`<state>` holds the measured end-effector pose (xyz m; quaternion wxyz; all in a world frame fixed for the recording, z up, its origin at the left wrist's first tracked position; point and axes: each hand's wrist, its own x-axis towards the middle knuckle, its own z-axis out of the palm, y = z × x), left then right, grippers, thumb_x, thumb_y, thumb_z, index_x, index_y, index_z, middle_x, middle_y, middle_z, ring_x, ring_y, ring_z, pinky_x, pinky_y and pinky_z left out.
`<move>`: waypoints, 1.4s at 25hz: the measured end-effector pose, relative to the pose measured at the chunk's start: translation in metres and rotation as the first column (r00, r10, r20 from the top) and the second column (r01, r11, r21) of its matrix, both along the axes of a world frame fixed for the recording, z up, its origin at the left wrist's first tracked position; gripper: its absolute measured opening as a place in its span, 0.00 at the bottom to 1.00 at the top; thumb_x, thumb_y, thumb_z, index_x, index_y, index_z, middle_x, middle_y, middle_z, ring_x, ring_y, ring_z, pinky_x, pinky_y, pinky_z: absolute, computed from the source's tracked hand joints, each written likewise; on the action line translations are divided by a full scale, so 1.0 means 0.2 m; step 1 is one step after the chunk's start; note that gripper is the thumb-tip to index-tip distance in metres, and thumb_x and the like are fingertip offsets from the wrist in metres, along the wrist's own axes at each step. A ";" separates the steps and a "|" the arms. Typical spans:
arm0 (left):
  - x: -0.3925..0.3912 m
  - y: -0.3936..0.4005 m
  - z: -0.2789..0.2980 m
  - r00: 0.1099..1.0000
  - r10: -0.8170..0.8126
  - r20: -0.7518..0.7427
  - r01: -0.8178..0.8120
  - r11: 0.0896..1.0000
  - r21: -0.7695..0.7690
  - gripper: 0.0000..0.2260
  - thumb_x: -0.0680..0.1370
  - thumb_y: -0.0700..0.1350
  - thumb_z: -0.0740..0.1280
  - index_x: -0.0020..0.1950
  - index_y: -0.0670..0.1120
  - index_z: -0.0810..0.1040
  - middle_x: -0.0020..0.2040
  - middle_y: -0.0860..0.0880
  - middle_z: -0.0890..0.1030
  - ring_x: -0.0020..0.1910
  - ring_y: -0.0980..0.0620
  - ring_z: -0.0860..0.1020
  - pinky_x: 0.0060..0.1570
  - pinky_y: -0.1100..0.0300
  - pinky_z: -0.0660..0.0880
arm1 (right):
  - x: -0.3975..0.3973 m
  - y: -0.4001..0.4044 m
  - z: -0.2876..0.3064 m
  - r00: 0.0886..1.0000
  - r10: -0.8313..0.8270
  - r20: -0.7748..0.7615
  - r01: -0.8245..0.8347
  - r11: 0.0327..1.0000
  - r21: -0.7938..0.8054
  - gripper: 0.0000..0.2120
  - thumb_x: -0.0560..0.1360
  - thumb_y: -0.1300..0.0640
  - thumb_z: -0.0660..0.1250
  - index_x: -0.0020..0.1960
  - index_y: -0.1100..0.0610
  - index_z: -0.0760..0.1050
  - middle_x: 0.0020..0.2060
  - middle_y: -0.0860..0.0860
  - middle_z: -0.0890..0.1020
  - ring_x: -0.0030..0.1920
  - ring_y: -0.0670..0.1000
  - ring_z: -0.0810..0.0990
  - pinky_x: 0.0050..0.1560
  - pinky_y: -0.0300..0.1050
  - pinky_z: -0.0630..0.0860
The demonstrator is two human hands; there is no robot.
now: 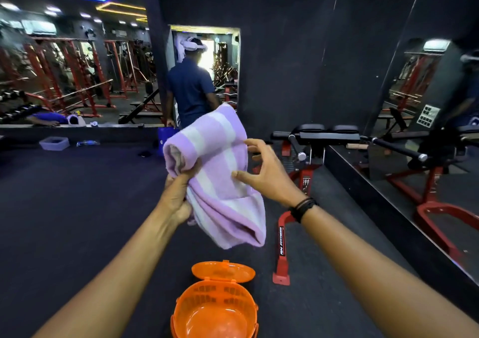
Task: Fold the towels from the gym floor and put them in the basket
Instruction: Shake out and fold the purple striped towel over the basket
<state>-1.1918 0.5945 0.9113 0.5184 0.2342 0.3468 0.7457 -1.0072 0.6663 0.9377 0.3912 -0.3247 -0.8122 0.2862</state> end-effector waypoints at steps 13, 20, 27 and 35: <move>-0.21 -0.08 0.03 0.991 0.043 0.129 -0.063 0.986 0.155 0.09 0.75 0.41 0.63 0.46 0.46 0.84 0.51 0.47 0.84 0.54 0.48 0.81 0.53 0.54 0.79 | 0.23 0.10 -0.23 0.911 0.148 -0.385 -0.388 0.624 -0.678 0.26 0.67 0.71 0.72 0.64 0.63 0.73 0.58 0.61 0.81 0.59 0.59 0.79 0.62 0.55 0.75; -0.54 -0.24 0.04 0.908 -0.413 -0.067 0.418 0.898 0.133 0.33 0.78 0.63 0.55 0.77 0.45 0.56 0.76 0.43 0.56 0.76 0.43 0.52 0.75 0.41 0.46 | 0.32 0.22 0.04 0.975 0.206 -0.081 -0.220 0.855 -0.469 0.30 0.64 0.73 0.74 0.63 0.55 0.74 0.53 0.52 0.83 0.53 0.48 0.81 0.50 0.40 0.78; -0.43 -0.24 0.09 0.676 -0.194 -0.711 0.110 0.980 -0.163 0.33 0.46 0.64 0.81 0.45 0.48 0.85 0.47 0.46 0.85 0.44 0.51 0.84 0.40 0.59 0.81 | 0.31 0.23 0.18 0.942 0.286 0.174 -0.202 0.900 -0.387 0.25 0.63 0.73 0.75 0.54 0.53 0.76 0.43 0.43 0.84 0.45 0.42 0.81 0.43 0.36 0.78; -0.42 -0.18 0.00 0.810 0.060 -0.583 -0.142 0.985 -0.096 0.28 0.60 0.65 0.76 0.42 0.43 0.76 0.34 0.48 0.81 0.33 0.52 0.80 0.33 0.58 0.77 | 0.34 0.24 0.15 0.934 0.319 0.161 -0.233 0.885 -0.404 0.29 0.62 0.67 0.78 0.61 0.54 0.76 0.52 0.49 0.84 0.51 0.46 0.82 0.49 0.39 0.79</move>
